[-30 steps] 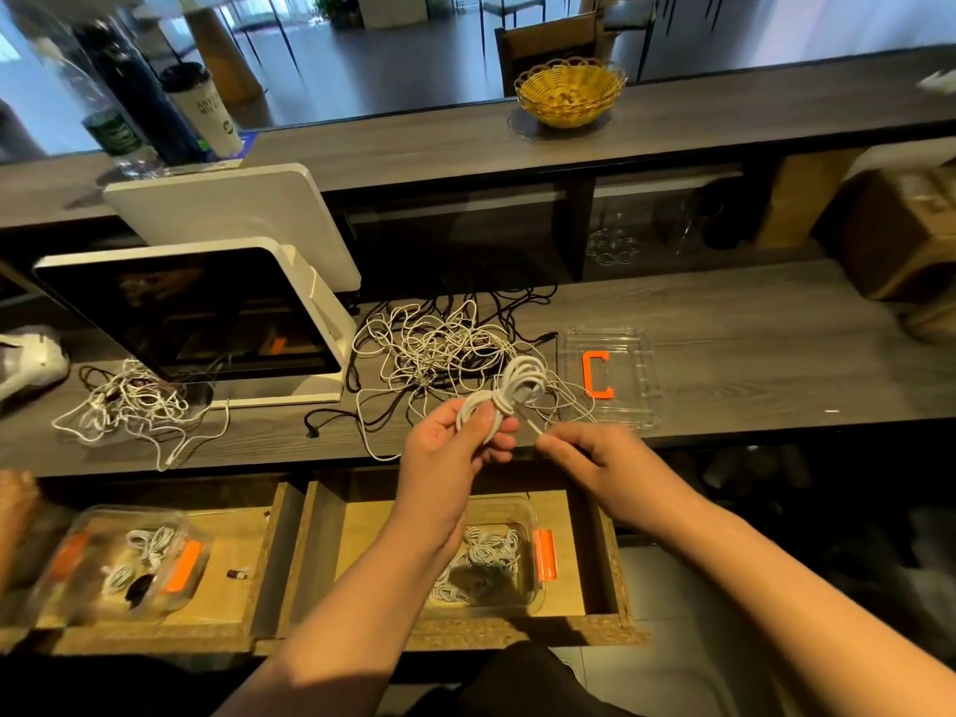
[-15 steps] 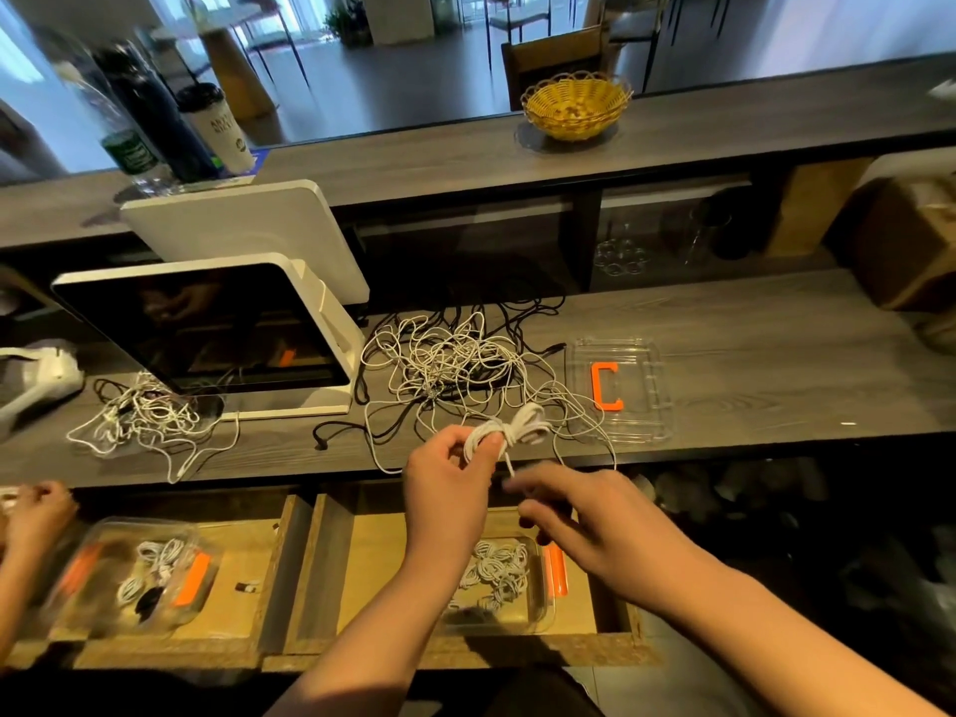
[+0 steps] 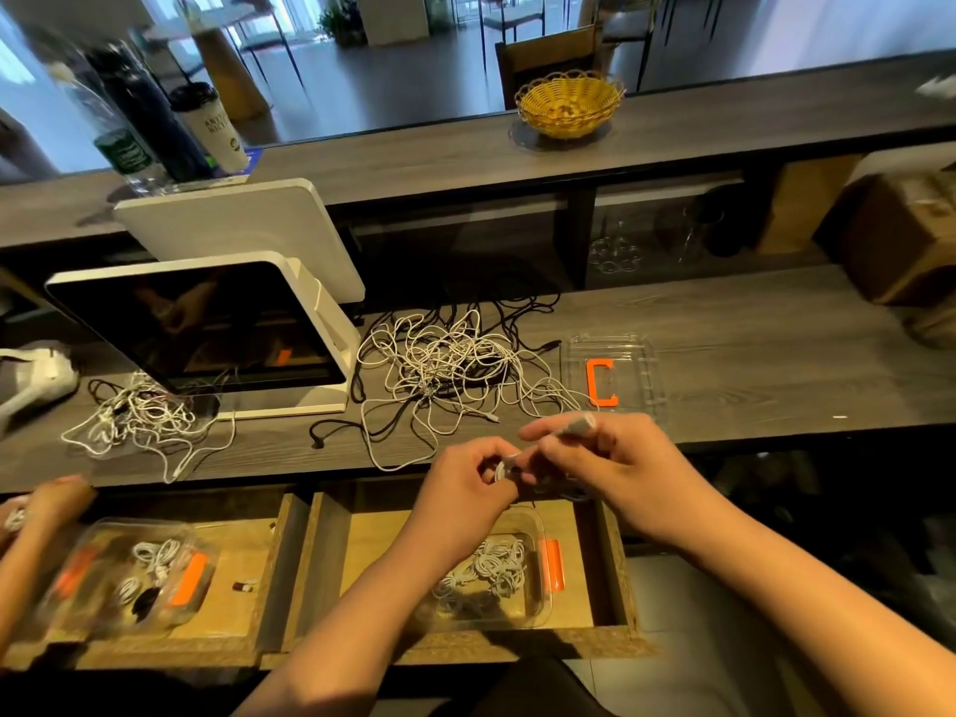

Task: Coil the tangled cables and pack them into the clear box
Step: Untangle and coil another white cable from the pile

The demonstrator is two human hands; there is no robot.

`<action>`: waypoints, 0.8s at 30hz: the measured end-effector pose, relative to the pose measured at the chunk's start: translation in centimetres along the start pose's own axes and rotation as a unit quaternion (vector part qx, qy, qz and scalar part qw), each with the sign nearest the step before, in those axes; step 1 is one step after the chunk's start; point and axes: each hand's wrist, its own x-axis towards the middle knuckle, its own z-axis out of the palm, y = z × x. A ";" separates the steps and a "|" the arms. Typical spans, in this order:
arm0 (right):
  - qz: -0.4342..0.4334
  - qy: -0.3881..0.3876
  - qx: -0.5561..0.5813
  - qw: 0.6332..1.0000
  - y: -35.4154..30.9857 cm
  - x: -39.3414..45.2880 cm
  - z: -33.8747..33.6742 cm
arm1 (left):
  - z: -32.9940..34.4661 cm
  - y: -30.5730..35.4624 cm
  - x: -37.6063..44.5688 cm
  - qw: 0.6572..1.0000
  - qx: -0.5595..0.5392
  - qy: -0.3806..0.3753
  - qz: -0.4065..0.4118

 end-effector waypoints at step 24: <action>0.202 -0.058 0.174 0.962 4.4 1.3 -1.4 | 1.8 0.5 -1.6 0.970 0.045 0.000 0.238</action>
